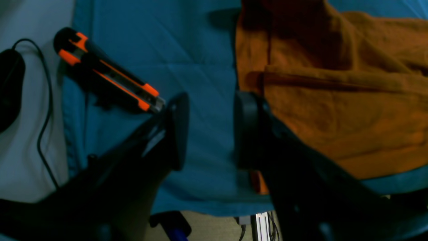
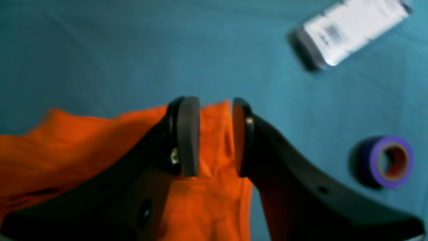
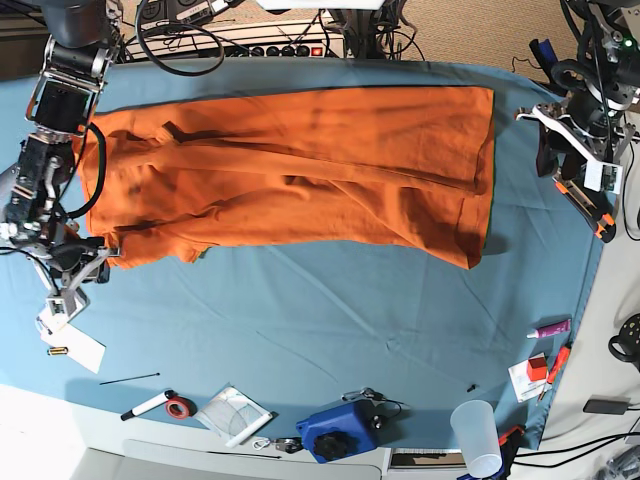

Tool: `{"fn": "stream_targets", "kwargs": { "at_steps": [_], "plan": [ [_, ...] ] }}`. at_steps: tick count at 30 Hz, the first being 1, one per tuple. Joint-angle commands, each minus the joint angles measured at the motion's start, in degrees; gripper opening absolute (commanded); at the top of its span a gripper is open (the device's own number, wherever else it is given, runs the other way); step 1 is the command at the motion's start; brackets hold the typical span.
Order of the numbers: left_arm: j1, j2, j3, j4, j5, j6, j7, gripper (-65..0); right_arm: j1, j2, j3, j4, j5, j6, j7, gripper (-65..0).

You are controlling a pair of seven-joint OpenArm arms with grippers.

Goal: Layout the t-shirt on the table in an organized manner, then fold the t-shirt properly
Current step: 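Grasp the hem corner with the right gripper and pull it outward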

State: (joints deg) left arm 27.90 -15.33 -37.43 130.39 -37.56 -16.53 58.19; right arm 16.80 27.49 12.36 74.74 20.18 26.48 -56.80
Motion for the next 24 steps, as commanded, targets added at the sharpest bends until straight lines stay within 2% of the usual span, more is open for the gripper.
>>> {"fn": "stream_targets", "kwargs": {
  "at_steps": [1,9,12,15,21,24],
  "plan": [
    [0.02,-0.52,-0.24,0.83,-0.59,-0.02,-1.2,-41.8,1.44,0.48,-0.46,0.9,-0.7,-0.66,1.55,-47.9],
    [-0.15,-0.55,-0.24,0.83,-0.59,-0.02,-1.18,-41.8,1.44,-3.69,-0.79,-1.7,-3.72,-2.34,1.99,-47.9],
    [-0.15,-0.55,-0.24,0.83,-0.59,-0.02,-1.18,-41.8,1.44,-3.82,-0.76,-4.55,-3.93,-2.34,2.58,-47.9],
    [-0.15,-0.55,-0.24,0.83,-0.59,-0.02,-1.22,-41.8,1.49,-3.8,-0.33,-5.01,-7.02,-2.34,3.72,-47.9],
    [-0.17,-0.55,-0.24,0.83,-0.59,-0.02,-1.25,-41.8,3.89,-3.82,0.17,-5.01,-7.23,-2.38,4.46,-47.9],
    [-0.17,-0.55,-0.24,0.83,-0.59,-0.04,-1.22,-41.8,4.48,-3.82,0.17,-5.01,-8.22,-4.87,4.85,-47.9]
  ]
}}
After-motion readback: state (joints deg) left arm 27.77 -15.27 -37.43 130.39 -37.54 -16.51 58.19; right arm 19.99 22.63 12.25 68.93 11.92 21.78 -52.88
